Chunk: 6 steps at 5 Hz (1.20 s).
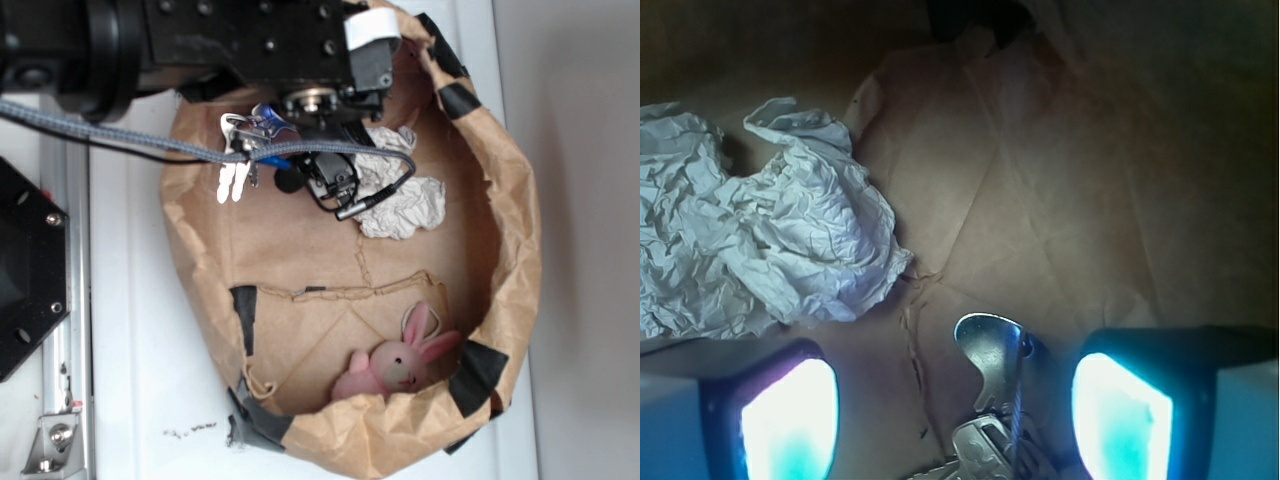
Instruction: Grab the silver keys.
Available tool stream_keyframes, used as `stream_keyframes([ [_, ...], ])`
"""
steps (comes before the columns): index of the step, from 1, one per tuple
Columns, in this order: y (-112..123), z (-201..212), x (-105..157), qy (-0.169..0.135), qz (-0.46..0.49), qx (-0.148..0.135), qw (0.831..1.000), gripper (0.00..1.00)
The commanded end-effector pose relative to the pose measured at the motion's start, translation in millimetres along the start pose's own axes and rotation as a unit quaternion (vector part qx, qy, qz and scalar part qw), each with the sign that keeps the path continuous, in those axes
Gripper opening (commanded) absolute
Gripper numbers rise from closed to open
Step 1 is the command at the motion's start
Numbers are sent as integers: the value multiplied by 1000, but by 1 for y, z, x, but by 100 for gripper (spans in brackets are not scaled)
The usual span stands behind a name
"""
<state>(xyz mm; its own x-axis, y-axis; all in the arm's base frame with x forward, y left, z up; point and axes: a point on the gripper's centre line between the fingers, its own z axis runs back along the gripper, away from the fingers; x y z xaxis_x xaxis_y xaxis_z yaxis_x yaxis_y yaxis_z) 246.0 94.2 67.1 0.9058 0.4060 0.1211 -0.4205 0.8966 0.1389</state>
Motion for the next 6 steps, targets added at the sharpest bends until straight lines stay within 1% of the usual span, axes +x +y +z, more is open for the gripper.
stream_keyframes([
  [1,27,16,6,-15,12,18,1000,100],
  [2,33,17,0,0,-5,31,1000,100],
  [3,31,12,-8,3,-25,28,999,100],
  [4,22,2,-9,-5,-32,27,999,100],
  [5,19,-1,-6,-1,-18,26,1000,0],
  [6,18,-2,-4,-8,-14,23,1000,0],
])
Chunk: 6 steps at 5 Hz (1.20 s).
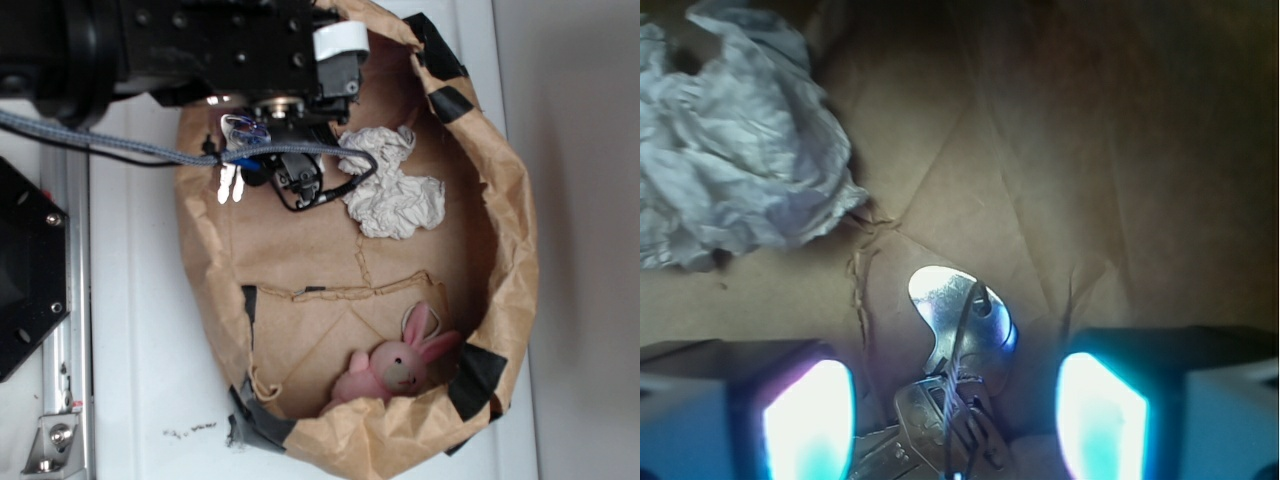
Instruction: Grab the silver keys.
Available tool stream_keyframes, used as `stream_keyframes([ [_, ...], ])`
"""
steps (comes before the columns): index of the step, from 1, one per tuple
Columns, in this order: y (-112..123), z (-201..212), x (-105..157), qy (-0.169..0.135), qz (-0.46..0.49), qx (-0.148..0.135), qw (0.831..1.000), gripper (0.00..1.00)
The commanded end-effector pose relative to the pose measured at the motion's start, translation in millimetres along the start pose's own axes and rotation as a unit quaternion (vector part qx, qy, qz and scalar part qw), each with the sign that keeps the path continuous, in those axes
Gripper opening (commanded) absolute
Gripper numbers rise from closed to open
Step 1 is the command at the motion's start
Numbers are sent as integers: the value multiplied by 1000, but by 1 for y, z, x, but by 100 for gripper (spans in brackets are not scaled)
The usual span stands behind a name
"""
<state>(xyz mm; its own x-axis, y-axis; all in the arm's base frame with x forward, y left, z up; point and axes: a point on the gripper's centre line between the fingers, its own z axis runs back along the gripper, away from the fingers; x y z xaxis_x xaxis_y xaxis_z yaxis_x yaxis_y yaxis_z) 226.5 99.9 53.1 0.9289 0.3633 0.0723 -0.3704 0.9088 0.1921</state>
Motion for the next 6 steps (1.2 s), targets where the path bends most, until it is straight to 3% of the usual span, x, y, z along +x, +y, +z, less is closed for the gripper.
stream_keyframes([
  [1,4,11,19,-36,20,-5,999,0],
  [3,5,14,22,-36,29,-9,999,0],
  [6,-2,33,18,-24,31,-43,998,0],
])
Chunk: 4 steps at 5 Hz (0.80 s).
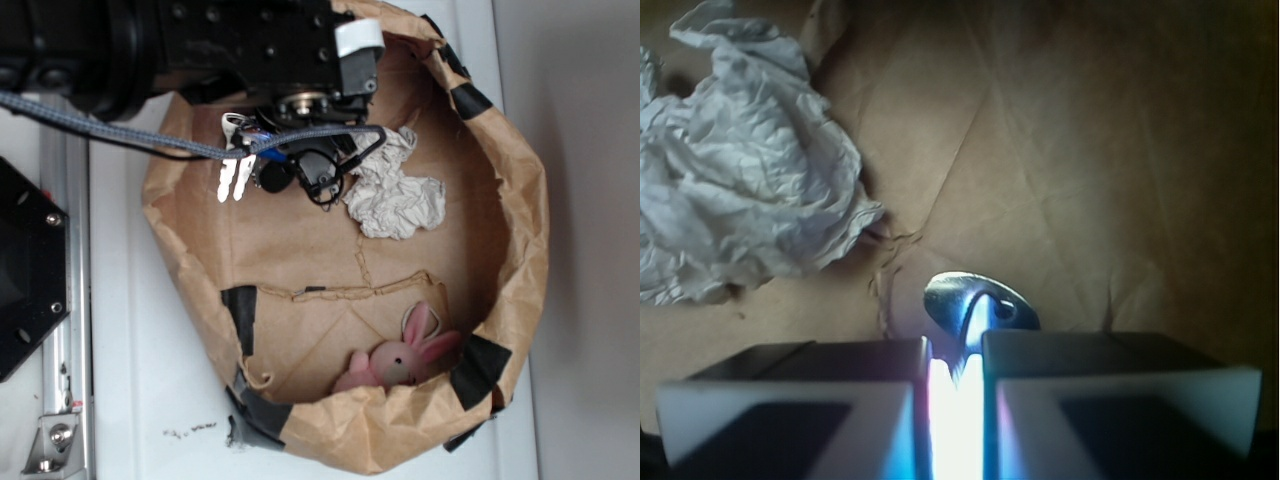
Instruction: Grab the silver keys.
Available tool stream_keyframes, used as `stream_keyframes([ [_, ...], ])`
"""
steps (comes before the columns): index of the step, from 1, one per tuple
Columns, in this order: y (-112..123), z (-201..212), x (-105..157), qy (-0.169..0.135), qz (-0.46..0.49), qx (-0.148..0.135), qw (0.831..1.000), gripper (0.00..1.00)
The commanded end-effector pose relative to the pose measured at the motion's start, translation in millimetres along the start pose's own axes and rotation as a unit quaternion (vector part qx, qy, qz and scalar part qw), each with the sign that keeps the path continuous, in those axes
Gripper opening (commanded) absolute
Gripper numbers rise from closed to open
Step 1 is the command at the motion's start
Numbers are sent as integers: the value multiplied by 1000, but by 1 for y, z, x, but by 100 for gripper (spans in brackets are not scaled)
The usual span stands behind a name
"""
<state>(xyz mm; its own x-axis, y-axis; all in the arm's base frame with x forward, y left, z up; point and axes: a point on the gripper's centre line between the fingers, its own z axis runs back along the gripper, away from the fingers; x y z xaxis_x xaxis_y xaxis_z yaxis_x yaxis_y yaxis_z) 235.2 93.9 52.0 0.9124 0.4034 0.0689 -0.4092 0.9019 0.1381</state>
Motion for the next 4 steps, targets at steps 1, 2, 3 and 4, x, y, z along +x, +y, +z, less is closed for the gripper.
stream_keyframes([
  [1,-4,63,2,-9,-19,-79,997,0],
  [2,-17,96,-6,-13,-52,-154,987,0],
  [3,-21,109,-10,-25,-63,-188,980,0],
  [4,-21,107,-10,-32,-64,-189,979,0],
])
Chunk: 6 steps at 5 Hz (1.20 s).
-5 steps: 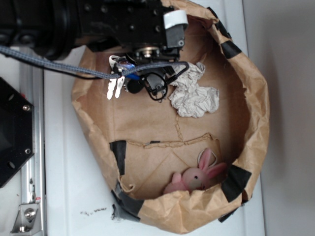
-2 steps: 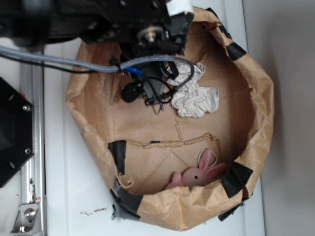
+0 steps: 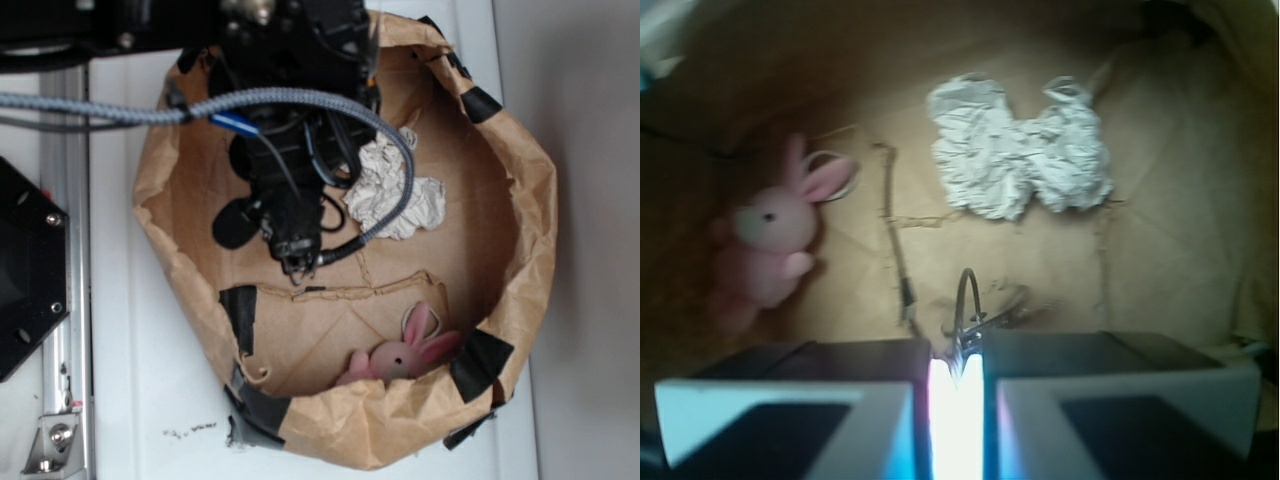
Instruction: Grab the silver keys.
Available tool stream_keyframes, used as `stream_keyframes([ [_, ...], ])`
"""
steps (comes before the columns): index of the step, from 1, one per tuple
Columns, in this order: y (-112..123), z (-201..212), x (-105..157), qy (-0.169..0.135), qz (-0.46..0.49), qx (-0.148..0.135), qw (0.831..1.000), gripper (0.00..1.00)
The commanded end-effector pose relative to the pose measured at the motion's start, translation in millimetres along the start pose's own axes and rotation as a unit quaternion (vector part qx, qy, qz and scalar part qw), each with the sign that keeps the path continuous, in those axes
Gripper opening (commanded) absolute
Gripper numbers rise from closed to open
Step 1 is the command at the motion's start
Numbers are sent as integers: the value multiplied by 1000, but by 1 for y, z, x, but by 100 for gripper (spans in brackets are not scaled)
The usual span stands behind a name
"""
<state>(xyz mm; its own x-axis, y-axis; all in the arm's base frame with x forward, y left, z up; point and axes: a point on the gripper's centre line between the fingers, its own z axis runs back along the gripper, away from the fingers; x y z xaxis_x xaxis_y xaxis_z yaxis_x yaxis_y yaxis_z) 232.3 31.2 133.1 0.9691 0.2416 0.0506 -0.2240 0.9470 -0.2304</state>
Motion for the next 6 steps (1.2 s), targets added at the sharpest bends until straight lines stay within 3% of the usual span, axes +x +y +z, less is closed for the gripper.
stream_keyframes([
  [1,14,25,10,-52,15,6,999,0],
  [3,-9,11,21,-92,-6,58,994,0],
  [5,-16,24,36,-113,-18,26,993,0],
  [6,-9,30,44,-106,-5,37,994,0],
])
